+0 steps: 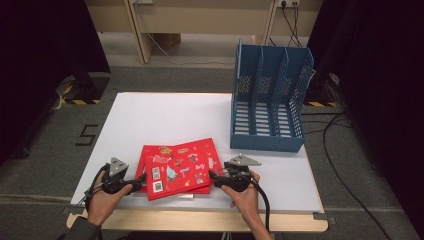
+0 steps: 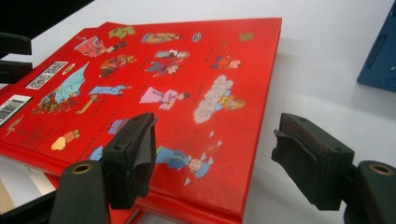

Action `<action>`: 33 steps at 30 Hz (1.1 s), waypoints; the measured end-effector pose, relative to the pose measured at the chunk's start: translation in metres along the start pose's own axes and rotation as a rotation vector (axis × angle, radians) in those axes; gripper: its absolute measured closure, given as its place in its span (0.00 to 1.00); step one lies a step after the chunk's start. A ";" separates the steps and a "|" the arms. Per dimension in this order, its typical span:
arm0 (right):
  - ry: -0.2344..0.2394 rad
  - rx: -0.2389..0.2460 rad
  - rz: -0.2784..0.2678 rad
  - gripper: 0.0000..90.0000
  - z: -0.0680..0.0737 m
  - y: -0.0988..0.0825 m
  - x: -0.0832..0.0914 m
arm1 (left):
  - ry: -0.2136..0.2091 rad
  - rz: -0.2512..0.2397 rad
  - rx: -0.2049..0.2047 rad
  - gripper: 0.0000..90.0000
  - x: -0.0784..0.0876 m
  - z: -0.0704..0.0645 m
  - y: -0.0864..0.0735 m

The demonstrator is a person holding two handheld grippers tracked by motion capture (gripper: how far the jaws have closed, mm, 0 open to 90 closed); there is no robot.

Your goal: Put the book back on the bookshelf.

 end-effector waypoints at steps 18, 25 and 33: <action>0.102 -0.131 0.038 0.27 -0.001 -0.008 -0.011 | 0.016 0.001 -0.009 0.29 0.000 -0.006 0.001; 0.124 -0.254 -0.006 0.38 -0.008 0.000 -0.006 | 0.026 0.002 -0.034 0.38 0.001 -0.012 0.002; 0.180 -0.372 -0.099 0.39 -0.011 0.016 0.008 | 0.021 -0.014 -0.027 0.52 0.000 -0.022 0.003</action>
Point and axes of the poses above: each handheld gripper's, and its own axes: x roughly backward along the jaws, y roughly out of its top, z roughly to its left, the point moved 9 cm from there along -x, roughly forward along the jaws, and after that the axes turned 2 degrees about z, right-handed, at the moved point
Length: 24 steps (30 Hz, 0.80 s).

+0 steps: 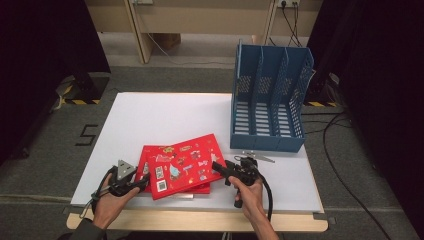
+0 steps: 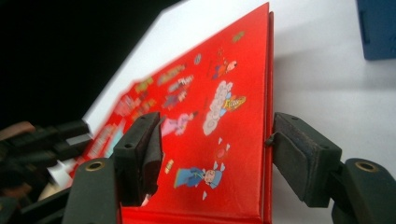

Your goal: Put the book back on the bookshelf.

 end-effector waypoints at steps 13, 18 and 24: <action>0.048 -0.007 -0.074 0.38 0.016 0.020 0.011 | 0.006 -0.014 -0.002 0.58 -0.002 -0.007 0.002; 0.172 -0.053 -0.050 0.51 0.038 0.015 0.004 | -0.099 -0.007 -0.017 0.32 -0.005 -0.026 0.003; 0.047 0.178 -0.119 0.72 0.052 0.035 0.001 | -0.115 -0.012 -0.062 0.20 -0.007 -0.041 0.006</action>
Point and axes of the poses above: each handheld gripper's, and its own axes: x roughly backward along the jaws, y roughly out of its top, z roughly to its left, the point moved 9 cm from there along -x, roughly forward along the jaws, and after that the axes turned 2 degrees about z, right-handed, at the moved point
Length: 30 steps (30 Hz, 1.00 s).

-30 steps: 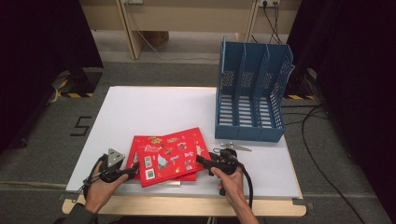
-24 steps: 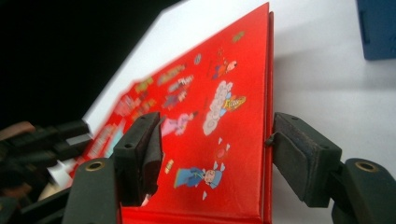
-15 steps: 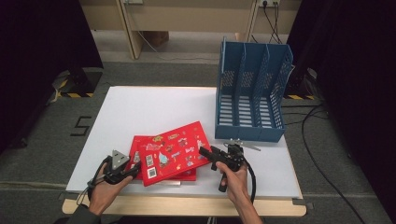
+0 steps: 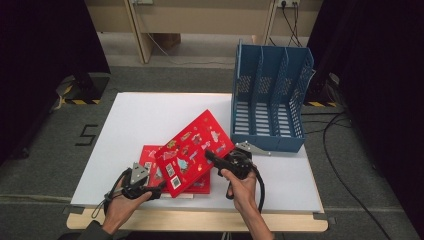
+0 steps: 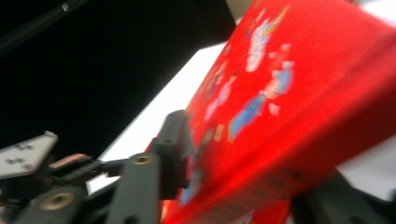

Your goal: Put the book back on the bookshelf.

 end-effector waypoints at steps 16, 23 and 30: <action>-0.080 0.313 -0.097 0.78 0.022 0.038 0.009 | 0.017 -0.042 0.093 0.20 0.008 0.037 0.004; -0.071 0.404 -0.119 0.81 0.037 0.046 0.015 | 0.057 -0.057 0.142 0.20 0.013 0.063 0.002; -0.026 0.446 -0.133 0.87 0.050 0.052 0.020 | 0.102 -0.029 0.170 0.20 0.014 0.088 -0.006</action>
Point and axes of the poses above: each handheld gripper's, and its own axes: x roughly backward along the jaws, y roughly out of its top, z roughly to its left, the point moved 9 cm from there along -x, roughly forward along the jaws, and after that the axes turned 2 degrees about z, right-handed, at the moved point
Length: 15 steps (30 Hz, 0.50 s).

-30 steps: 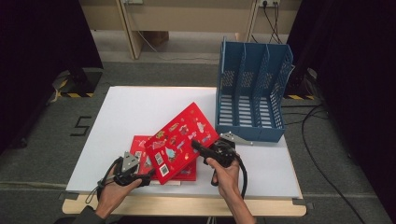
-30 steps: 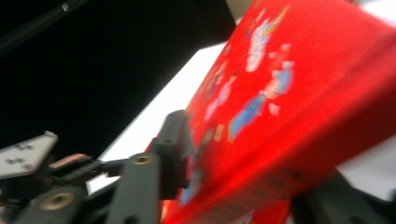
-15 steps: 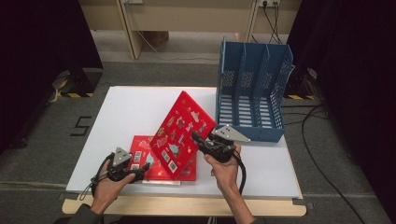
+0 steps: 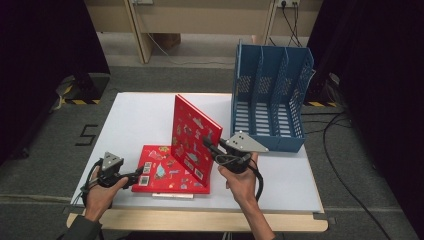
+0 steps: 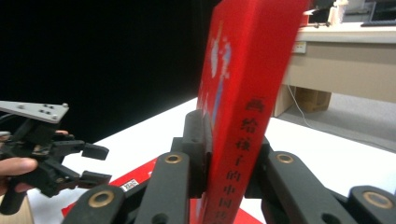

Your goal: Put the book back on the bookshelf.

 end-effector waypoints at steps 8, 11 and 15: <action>0.010 0.010 -0.005 0.88 0.004 0.001 0.002 | 0.043 0.030 0.032 0.20 -0.001 0.025 -0.007; 0.011 0.020 -0.007 0.87 0.005 0.001 0.001 | 0.049 0.059 0.031 0.20 -0.003 0.031 -0.013; 0.008 0.028 -0.009 0.87 0.008 0.000 0.001 | 0.052 0.085 0.037 0.20 -0.006 0.034 -0.017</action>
Point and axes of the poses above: each handheld gripper's, and its own axes: x roughly backward along the jaws, y roughly out of its top, z roughly to its left, the point moved 9 cm from there along -x, roughly forward along the jaws, and after that the axes turned 2 degrees about z, right-handed, at the moved point
